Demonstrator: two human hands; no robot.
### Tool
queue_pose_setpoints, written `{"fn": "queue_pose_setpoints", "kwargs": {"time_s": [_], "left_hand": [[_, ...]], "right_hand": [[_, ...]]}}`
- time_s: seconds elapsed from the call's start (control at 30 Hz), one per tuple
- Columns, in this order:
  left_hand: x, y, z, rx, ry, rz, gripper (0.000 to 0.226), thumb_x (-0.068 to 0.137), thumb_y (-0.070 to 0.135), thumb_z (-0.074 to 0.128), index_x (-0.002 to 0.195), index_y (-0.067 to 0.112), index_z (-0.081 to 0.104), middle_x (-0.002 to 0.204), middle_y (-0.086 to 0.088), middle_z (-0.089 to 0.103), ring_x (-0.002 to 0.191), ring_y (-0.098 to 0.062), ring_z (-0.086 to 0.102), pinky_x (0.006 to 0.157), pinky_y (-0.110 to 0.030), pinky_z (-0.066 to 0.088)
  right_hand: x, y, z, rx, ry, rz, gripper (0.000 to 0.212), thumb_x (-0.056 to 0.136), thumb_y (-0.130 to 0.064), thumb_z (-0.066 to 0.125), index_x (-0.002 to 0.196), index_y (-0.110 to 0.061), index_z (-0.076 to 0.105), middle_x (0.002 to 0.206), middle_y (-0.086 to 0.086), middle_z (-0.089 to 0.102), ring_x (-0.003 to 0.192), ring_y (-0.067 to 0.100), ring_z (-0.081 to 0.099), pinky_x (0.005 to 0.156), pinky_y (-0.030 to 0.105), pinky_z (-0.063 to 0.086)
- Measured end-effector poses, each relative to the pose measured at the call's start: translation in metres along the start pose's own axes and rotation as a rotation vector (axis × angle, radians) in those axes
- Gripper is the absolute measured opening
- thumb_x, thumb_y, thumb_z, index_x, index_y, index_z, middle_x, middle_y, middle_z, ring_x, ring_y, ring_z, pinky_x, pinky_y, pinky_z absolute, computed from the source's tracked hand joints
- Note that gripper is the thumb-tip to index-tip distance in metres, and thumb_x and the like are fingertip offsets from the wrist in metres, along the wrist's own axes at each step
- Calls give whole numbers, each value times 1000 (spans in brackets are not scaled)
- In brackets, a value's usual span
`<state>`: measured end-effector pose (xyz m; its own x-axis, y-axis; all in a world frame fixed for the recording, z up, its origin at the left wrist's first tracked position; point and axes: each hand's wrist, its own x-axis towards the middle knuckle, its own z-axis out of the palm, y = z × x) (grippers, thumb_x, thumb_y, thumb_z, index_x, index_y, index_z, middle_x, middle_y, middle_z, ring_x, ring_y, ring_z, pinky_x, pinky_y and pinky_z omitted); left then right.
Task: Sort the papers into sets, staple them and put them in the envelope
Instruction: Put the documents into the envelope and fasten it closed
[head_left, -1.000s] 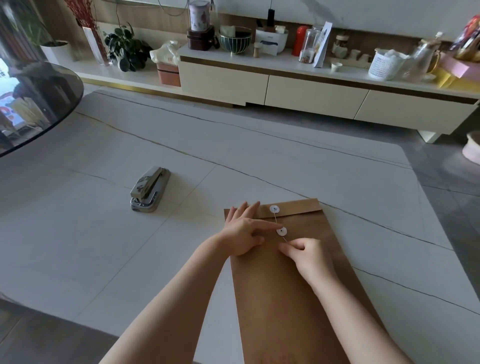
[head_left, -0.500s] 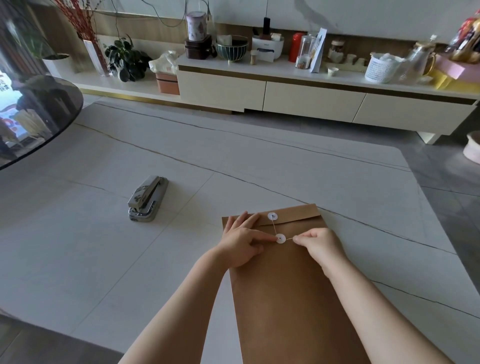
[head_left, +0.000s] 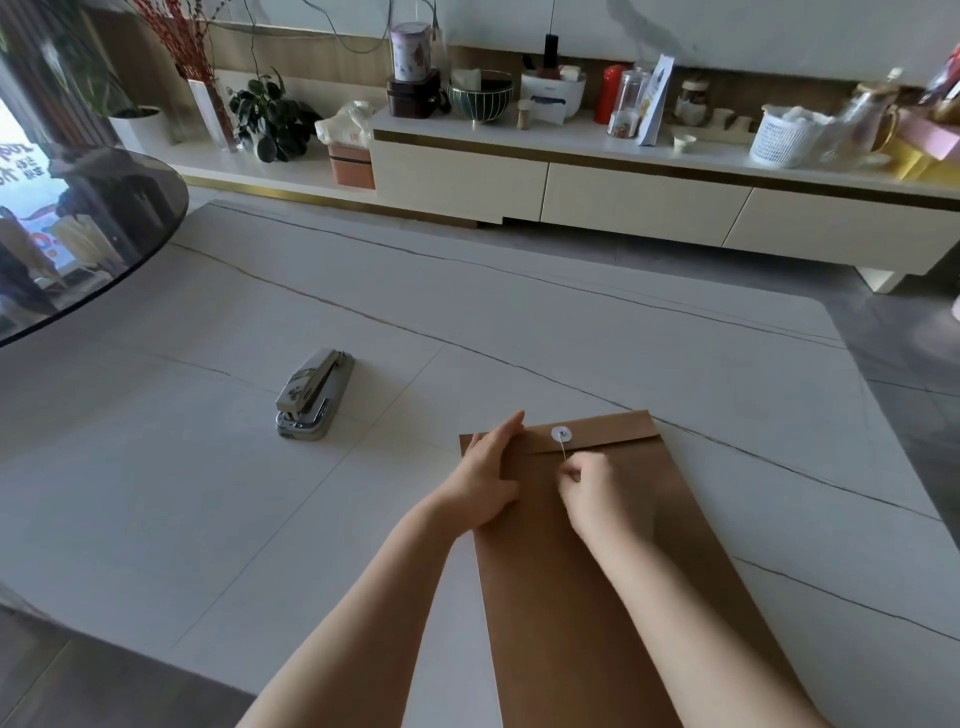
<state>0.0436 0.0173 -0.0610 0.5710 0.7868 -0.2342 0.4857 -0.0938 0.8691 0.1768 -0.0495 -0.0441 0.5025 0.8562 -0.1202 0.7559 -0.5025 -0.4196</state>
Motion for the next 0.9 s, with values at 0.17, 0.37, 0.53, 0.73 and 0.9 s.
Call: {"fn": "queue_pose_setpoints", "kwargs": {"time_s": [0.17,0.37,0.53,0.73,0.9], "left_hand": [[-20,7,-2,-10,89,-59,76,80,-9,46,147,24,31,147,-4,35,138,-20,28,115,-33,25],[-76,12,18,-143,548,-192,60,86,-2,47,142,20,39,136,-2,41,120,-16,40,98,-25,35],[-108,21,32,-633,527,-505,72,84,2,61,147,14,27,111,-7,53,88,-18,57,80,-32,51],[-126,38,31,-697,272,-616,34,81,19,76,107,4,61,79,-6,62,61,-13,55,54,-24,50],[-136,75,30,-652,220,-514,12,92,17,62,95,5,62,82,-8,67,69,-21,67,60,-34,59]], "right_hand": [[-40,32,1,-11,63,-233,28,96,-29,49,119,-32,66,86,-8,55,91,19,62,64,28,42],[-67,77,-5,28,161,-250,27,81,-11,70,104,-26,75,90,-3,58,79,23,63,69,33,51],[-88,73,-9,-75,-17,-146,40,93,-30,55,133,-32,54,146,-4,42,132,21,35,106,32,29],[-103,72,-20,-86,-193,-179,51,96,-37,49,145,-28,37,158,-1,21,146,18,13,117,32,13],[-120,48,-55,161,-388,-180,58,90,-34,58,144,-28,38,154,0,29,143,18,20,116,36,21]]}}
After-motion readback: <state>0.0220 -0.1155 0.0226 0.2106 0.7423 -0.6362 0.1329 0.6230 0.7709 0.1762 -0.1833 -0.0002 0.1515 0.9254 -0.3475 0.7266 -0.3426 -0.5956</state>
